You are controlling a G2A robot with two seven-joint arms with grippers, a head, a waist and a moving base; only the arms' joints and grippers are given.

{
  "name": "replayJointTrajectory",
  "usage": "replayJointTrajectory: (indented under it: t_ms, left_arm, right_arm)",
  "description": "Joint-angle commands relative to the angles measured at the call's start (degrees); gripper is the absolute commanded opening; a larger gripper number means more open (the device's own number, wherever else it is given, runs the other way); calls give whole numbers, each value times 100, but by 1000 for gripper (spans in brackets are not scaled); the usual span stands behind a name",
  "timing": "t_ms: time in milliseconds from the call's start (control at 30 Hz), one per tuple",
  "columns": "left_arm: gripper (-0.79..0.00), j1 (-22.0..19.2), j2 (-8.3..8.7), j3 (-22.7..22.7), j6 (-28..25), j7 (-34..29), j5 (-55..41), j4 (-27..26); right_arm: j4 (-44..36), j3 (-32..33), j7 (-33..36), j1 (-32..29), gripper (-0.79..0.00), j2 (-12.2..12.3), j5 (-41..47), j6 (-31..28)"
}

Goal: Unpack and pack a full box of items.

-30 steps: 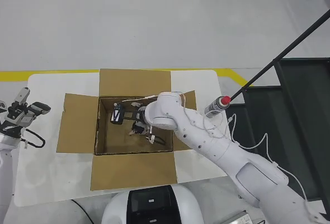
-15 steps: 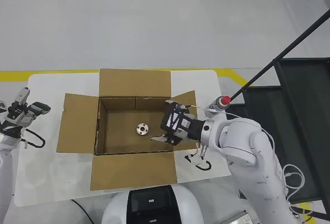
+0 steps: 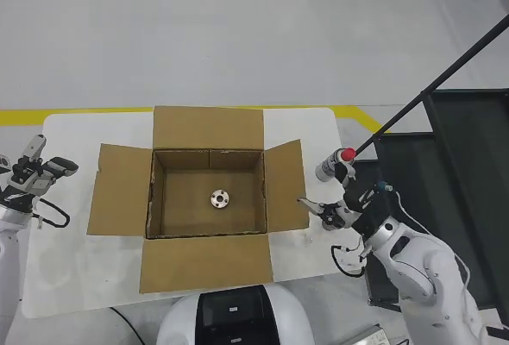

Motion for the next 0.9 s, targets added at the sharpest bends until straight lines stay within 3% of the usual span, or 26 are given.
replayJointTrajectory:
  t_ms: [0,133,400,533,867]
  left_arm:
    - [0,0,0,0,0,0,0,0]
    - [0,0,0,0,0,0,0,0]
    - [0,0,0,0,0,0,0,0]
    - [0,0,0,0,0,0,0,0]
    - [0,0,0,0,0,0,0,0]
  right_arm:
    - [66,56,-339,-206,0,-3,-121,56]
    - [158,126,-581,-601,0,-5,-364,207]
    - [505,168,-202,-754,0,-16,-316,888]
    - [785,106,252,-585,0,-22,-162,1257]
    - [1704,-144,1761,313,0,33,190,1298]
